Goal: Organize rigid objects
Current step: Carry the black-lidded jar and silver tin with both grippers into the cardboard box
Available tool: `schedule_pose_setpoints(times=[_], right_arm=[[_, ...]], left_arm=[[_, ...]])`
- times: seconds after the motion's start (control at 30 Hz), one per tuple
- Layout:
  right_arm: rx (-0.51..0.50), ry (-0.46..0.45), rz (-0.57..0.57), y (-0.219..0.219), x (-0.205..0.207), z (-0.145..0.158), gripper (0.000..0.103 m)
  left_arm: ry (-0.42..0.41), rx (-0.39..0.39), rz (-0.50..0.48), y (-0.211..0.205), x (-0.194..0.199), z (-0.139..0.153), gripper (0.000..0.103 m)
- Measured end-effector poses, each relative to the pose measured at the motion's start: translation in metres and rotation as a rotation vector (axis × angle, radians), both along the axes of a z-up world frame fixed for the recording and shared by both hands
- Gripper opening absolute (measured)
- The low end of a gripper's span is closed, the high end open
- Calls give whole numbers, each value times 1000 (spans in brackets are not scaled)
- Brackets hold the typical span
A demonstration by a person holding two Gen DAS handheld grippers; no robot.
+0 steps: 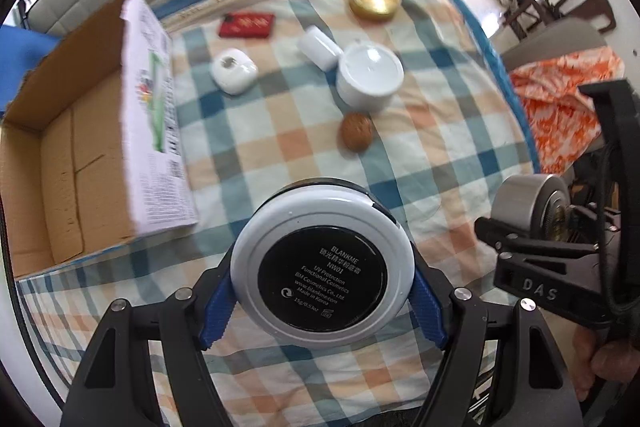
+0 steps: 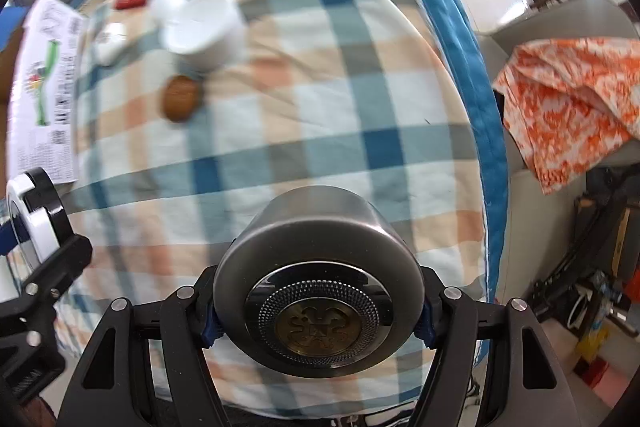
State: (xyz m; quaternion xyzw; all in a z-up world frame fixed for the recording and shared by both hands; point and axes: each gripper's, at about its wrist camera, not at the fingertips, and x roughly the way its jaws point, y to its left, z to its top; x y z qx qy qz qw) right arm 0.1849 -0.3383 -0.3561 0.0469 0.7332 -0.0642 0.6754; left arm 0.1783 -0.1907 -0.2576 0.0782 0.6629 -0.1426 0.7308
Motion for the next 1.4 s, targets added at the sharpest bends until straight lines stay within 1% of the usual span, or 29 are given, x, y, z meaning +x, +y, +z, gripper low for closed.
schedule_pose_setpoints(times=[0.03, 0.1, 0.13, 0.17, 0.2, 0.23, 0.27, 0.37, 0.43, 0.57, 0.63, 0.73, 0.8, 0.93, 1.0, 1.1, 1.13, 1.23, 1.4], right_arm=[[30, -26, 15, 7, 0, 8, 73], [43, -55, 37, 25, 2, 28, 73], [50, -69, 45, 31, 3, 35, 73], [59, -86, 58, 43, 5, 47, 73], [64, -101, 62, 50, 8, 55, 73], [69, -117, 68, 61, 10, 65, 73], [75, -130, 73, 71, 12, 74, 73], [100, -171, 90, 104, 19, 97, 73], [115, -195, 111, 130, 25, 110, 73], [137, -224, 150, 179, 38, 123, 73], [145, -226, 172, 203, 49, 122, 73], [156, -225, 199, 238, 70, 116, 73], [161, -227, 214, 259, 85, 107, 73], [146, -211, 236, 298, 119, 83, 73], [152, -192, 234, 309, 133, 69, 73], [165, -170, 226, 325, 154, 49, 73], [171, -164, 224, 331, 161, 41, 73], [176, -143, 219, 338, 177, 21, 73], [146, -109, 216, 347, 197, -14, 73]], left_arm=[[-17, -12, 9, 4, -3, 7, 73], [-46, -30, 24, 15, -1, 17, 73], [-63, -41, 29, 27, 1, 31, 73], [-76, -47, 33, 31, 3, 28, 73], [-89, -52, 36, 35, 6, 34, 73], [-106, -54, 37, 47, 9, 45, 73], [-118, -53, 41, 56, 12, 47, 73], [-154, -55, 55, 88, 21, 65, 73], [-177, -53, 69, 107, 30, 72, 73], [-206, -50, 121, 152, 54, 80, 73], [-214, -41, 135, 171, 65, 82, 73], [-214, -28, 169, 201, 85, 80, 73], [-206, -21, 191, 219, 100, 73, 73], [-166, -17, 224, 250, 129, 52, 73], [-131, -28, 239, 261, 143, 35, 73], [-60, -69, 274, 277, 165, 6, 73], [-20, -103, 292, 284, 174, -8, 73], [69, -170, 340, 296, 193, -39, 73], [159, -199, 365, 297, 214, -80, 73]])
